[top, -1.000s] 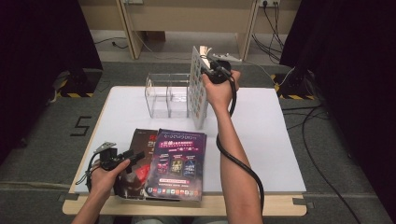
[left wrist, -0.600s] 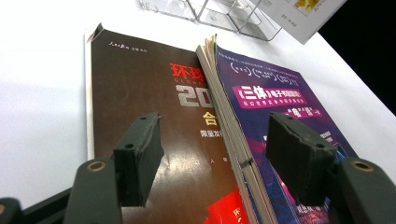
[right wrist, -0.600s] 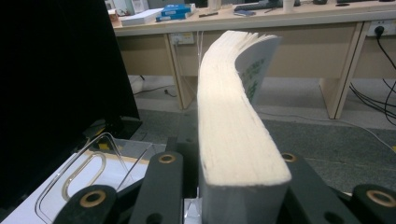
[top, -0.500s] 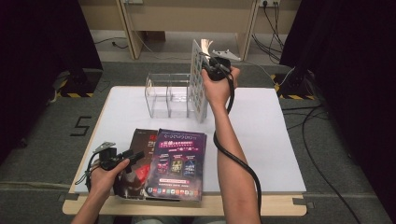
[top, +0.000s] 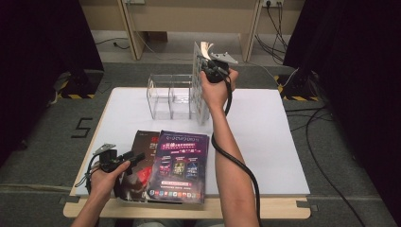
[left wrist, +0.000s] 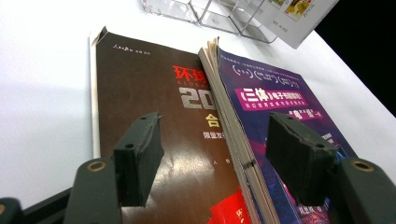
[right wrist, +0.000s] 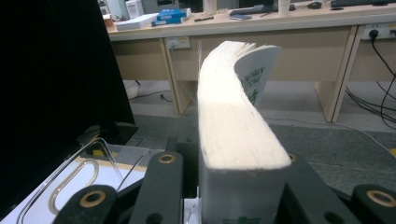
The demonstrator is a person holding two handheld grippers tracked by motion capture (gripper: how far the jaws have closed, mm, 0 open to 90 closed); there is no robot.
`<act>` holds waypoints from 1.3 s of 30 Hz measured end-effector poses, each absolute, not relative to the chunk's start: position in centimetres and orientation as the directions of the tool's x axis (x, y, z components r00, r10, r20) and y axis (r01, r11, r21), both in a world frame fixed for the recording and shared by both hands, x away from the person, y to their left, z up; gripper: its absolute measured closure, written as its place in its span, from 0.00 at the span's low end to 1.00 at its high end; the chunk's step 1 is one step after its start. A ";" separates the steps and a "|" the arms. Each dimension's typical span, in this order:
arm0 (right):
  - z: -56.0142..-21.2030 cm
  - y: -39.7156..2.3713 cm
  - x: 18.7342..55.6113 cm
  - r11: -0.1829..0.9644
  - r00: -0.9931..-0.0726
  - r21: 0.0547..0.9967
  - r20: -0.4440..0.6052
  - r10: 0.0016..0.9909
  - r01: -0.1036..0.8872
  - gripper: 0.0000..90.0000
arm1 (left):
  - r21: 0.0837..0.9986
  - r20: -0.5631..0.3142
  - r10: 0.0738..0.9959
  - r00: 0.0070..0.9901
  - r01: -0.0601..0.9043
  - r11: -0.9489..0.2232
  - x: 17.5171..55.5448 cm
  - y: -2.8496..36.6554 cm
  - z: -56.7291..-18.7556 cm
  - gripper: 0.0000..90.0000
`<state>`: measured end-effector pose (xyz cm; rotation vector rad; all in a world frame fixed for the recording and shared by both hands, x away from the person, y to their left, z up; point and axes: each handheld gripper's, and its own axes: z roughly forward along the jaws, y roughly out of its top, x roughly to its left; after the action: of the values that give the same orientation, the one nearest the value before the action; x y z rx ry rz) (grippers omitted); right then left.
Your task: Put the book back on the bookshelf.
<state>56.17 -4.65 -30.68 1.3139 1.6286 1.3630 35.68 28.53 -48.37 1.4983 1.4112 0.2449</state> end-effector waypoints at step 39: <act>-29.8 -5.4 57.0 0.115 -0.297 0.845 0.054 0.953 0.522 0.72 | 0.754 -0.465 0.831 0.305 0.629 0.191 35.6 28.1 -48.4 0.39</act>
<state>57.00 -5.38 -29.82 1.4274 1.8808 1.0887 35.57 28.08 -48.42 1.5143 1.4003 0.2402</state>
